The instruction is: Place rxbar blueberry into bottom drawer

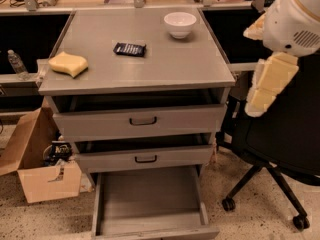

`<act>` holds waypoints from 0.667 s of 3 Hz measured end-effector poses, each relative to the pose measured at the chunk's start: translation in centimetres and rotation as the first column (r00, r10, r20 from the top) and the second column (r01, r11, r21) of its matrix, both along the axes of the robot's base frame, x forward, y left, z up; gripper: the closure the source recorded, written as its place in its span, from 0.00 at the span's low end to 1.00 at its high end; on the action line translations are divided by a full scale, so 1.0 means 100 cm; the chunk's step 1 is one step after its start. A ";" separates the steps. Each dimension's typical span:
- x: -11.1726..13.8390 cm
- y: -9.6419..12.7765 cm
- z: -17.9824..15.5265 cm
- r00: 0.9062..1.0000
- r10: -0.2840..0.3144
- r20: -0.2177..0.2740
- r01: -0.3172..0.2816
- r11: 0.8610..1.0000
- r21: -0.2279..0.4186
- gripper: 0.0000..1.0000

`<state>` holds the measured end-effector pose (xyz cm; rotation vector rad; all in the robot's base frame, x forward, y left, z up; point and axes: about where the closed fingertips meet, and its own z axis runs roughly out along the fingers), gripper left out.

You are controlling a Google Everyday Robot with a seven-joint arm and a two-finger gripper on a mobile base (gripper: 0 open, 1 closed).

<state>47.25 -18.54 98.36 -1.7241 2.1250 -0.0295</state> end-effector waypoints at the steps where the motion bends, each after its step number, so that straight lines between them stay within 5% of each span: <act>1: 0.046 0.054 0.000 0.995 0.076 -0.058 -0.065 0.983 0.171 0.00; 2: 0.066 0.072 0.012 0.994 0.107 -0.035 -0.094 0.963 0.253 0.00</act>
Offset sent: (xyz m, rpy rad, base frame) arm 0.0357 0.0411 -0.0005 0.1278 0.0484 0.0523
